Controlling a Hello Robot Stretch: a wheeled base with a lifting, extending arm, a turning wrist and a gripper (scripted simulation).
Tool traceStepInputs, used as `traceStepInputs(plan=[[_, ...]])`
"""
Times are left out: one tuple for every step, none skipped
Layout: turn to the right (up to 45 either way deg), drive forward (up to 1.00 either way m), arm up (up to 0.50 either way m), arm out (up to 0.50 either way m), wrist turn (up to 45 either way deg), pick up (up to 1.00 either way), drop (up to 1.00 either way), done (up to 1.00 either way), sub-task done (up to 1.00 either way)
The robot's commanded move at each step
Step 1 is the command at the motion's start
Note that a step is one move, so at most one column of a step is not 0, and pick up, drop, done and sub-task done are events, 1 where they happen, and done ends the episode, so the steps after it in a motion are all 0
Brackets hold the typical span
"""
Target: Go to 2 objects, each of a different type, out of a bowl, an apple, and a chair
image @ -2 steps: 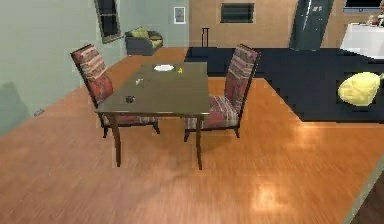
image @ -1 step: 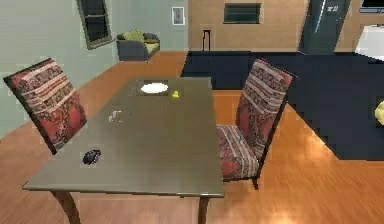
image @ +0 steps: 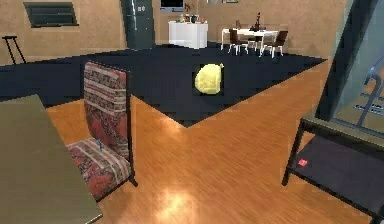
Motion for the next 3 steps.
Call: traceStepInputs(plan=[[3.0,0.0,0.0,0.0,0.0,0.0,0.0,0.0,0.0],[0.0,1.0,0.0,0.0,0.0,0.0,0.0,0.0,0.0],[0.0,0.55,0.0,0.0,0.0,0.0,0.0,0.0,0.0]])
